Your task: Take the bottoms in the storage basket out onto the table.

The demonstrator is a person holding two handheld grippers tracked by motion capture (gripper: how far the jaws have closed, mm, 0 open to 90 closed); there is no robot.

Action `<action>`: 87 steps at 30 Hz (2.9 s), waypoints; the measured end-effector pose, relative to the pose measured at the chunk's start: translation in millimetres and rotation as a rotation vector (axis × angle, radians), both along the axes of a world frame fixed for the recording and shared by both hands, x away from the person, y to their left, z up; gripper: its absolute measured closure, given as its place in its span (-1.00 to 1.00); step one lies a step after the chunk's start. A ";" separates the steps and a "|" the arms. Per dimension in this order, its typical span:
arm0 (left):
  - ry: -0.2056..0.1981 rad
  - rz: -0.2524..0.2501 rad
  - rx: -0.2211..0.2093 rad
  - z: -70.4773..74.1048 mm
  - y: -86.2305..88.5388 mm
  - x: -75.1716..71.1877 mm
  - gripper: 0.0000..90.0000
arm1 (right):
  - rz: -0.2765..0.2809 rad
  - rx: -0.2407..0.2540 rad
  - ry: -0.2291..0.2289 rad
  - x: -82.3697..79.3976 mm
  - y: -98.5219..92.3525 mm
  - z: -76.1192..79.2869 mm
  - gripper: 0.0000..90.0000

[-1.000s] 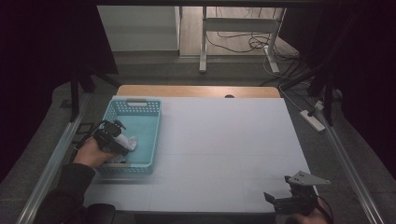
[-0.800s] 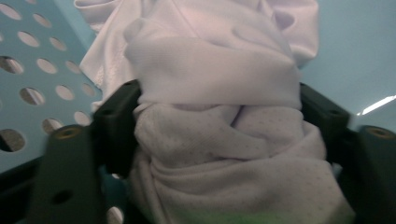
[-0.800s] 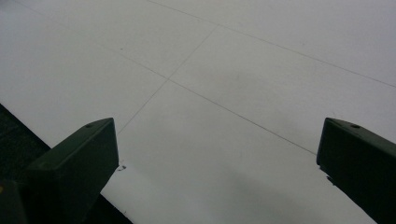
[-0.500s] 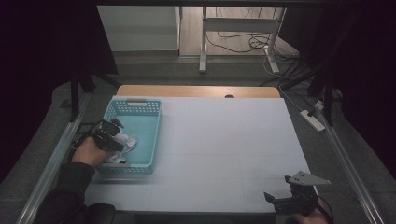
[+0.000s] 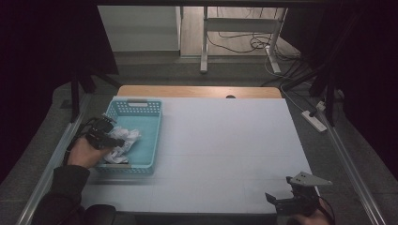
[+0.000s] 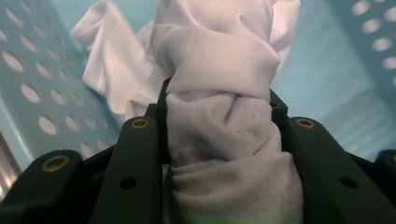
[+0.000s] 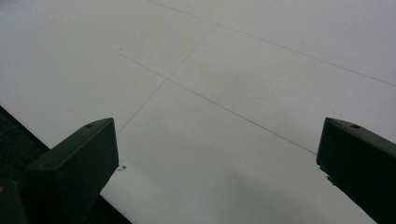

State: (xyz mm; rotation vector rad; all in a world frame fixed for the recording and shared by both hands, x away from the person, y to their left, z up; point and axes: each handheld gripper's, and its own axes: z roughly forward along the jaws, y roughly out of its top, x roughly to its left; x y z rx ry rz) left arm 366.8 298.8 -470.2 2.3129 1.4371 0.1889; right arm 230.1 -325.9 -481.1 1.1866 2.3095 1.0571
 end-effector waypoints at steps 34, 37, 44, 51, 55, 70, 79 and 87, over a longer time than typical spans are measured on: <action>-0.168 -0.055 -0.147 68.4 -14.9 5.3 0.38 | 0.000 0.001 0.002 0.3 -0.1 -0.2 -1.00; -0.179 -0.064 -0.148 74.9 -18.6 6.0 0.38 | 0.000 0.001 0.002 0.3 -0.1 -0.2 -1.00; -0.194 -0.089 -0.145 87.6 -26.4 6.8 0.38 | 0.001 0.002 0.002 0.2 -0.3 -0.2 -1.00; -0.215 -0.108 -0.152 101.1 -34.2 7.4 0.38 | 0.001 0.004 0.002 0.3 -0.3 -0.2 -1.00; -0.224 -0.123 -0.163 107.6 -39.3 8.2 0.38 | 0.001 0.003 0.001 0.2 -0.4 -0.2 -1.00; -0.246 -0.175 -0.174 122.6 -63.7 12.6 0.38 | -0.002 0.006 0.001 0.1 -0.8 -0.1 -1.00; -0.256 -0.203 -0.184 127.3 -77.8 15.6 0.38 | -0.002 0.007 0.002 0.1 -0.9 -0.1 -1.00; -0.265 -0.229 -0.194 129.9 -91.7 18.4 0.38 | -0.001 0.007 0.001 0.0 -0.9 0.0 -1.00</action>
